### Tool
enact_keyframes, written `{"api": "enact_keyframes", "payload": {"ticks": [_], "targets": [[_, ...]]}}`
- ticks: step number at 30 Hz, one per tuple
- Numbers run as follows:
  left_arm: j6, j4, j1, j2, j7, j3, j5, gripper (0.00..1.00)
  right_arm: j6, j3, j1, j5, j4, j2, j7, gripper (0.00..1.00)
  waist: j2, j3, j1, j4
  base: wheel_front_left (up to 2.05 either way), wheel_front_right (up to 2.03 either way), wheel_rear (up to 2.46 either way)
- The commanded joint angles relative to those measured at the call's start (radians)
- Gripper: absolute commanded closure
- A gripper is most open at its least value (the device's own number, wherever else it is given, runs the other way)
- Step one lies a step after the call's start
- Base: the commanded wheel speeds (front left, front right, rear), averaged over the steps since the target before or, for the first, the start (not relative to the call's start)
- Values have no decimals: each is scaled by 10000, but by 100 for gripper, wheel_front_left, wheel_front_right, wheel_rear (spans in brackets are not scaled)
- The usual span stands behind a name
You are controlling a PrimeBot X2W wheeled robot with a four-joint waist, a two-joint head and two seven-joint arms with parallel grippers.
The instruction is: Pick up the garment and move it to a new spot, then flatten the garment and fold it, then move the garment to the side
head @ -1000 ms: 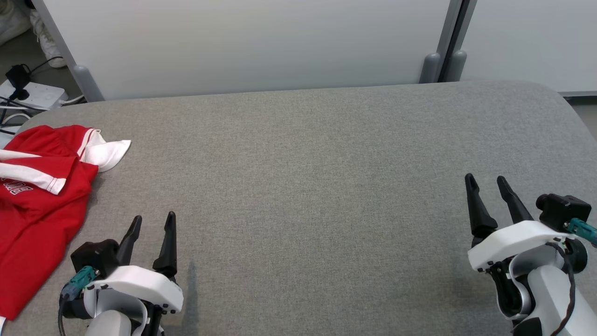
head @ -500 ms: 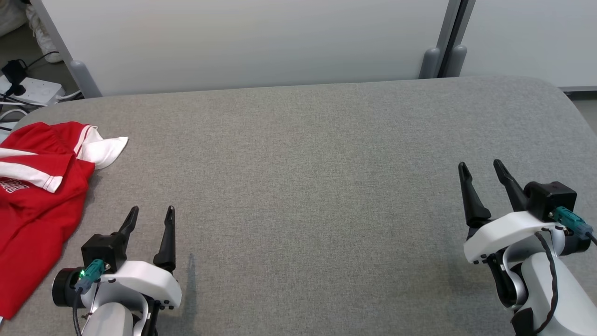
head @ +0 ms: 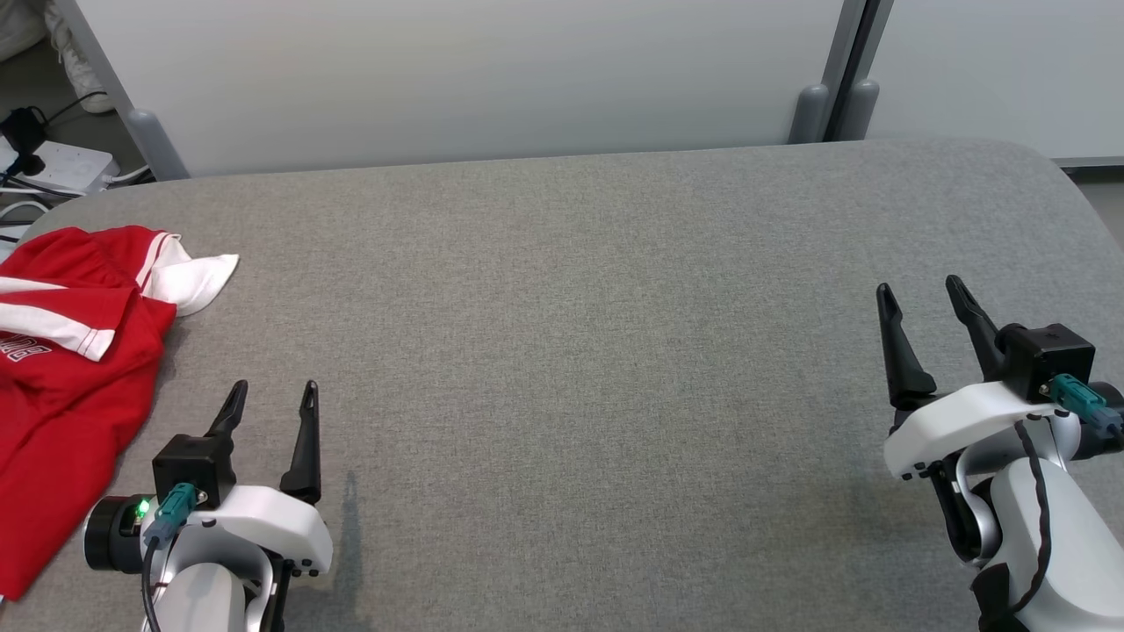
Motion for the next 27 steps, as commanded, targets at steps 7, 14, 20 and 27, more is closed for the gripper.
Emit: {"api": "enact_keyframes", "payload": {"ticks": [7, 14, 20, 27], "targets": [[112, -220, -509, 171, -132, 492, 46, 0, 75, 9, -194, -172, -135, 26, -136, 0, -1, 4, -1, 11, 0, 0, 0], [104, -277, -510, 106, -132, 564, 35, 0, 75, 21, -189, -194, -188, 31, -136, 0, -1, 30, -1, 183, 0, 0, 0], [107, -291, -511, 32, -132, 628, -22, 0, 75, 225, -147, -140, -252, 18, -136, 0, -1, 30, -1, 715, 0, 0, 0], [81, -269, -450, -34, -132, 770, -84, 0, 75, 525, -142, -4, -226, -14, -136, 0, -1, 9, -1, 2045, 0, 0, 0]]}}
